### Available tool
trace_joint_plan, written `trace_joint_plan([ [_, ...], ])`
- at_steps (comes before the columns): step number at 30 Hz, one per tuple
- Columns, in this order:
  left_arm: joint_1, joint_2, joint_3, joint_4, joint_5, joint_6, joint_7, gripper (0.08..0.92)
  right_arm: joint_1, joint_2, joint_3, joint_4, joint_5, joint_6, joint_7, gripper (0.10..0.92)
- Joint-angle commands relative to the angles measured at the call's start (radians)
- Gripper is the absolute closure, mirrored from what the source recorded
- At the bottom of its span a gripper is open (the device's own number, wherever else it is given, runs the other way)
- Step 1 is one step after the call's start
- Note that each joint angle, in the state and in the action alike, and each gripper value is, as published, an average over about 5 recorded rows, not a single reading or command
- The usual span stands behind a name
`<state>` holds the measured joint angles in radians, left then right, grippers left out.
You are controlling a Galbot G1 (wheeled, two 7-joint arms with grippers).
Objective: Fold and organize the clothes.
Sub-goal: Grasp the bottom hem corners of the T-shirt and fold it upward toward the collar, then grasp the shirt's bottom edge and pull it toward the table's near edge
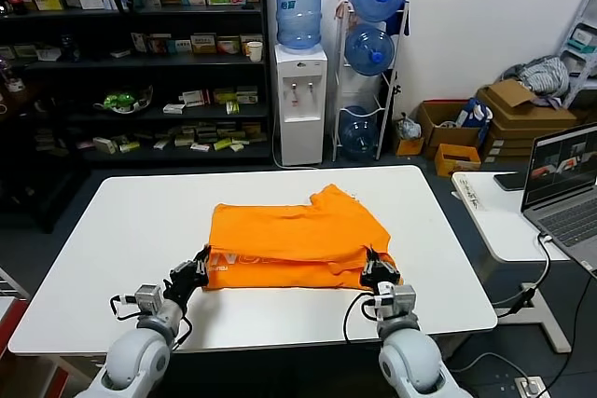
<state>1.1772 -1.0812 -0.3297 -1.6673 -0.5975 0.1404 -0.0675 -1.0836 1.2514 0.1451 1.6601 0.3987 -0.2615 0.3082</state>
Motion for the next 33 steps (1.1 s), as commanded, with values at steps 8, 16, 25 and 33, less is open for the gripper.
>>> trace_joint_plan([
  [8,0.115,0.015,-0.029,-0.047,0.068,0.001,0.012,0.651,-0.047,-0.045,0.001,0.026,-0.037,-0.017,-0.037,0.54],
  [16,0.322,-0.082,-0.117,-0.086,0.152,-0.095,0.042,0.417,-0.318,-0.033,0.206,0.085,-0.142,0.118,-0.127,0.306],
  [25,0.167,-0.134,-0.115,0.054,0.14,-0.11,0.054,0.193,-0.236,0.004,0.242,-0.003,-0.083,0.103,-0.154,0.203],
  [33,0.084,-0.112,-0.094,0.098,0.087,-0.063,0.035,0.177,-0.135,0.026,0.209,-0.066,-0.021,0.033,-0.133,0.277],
])
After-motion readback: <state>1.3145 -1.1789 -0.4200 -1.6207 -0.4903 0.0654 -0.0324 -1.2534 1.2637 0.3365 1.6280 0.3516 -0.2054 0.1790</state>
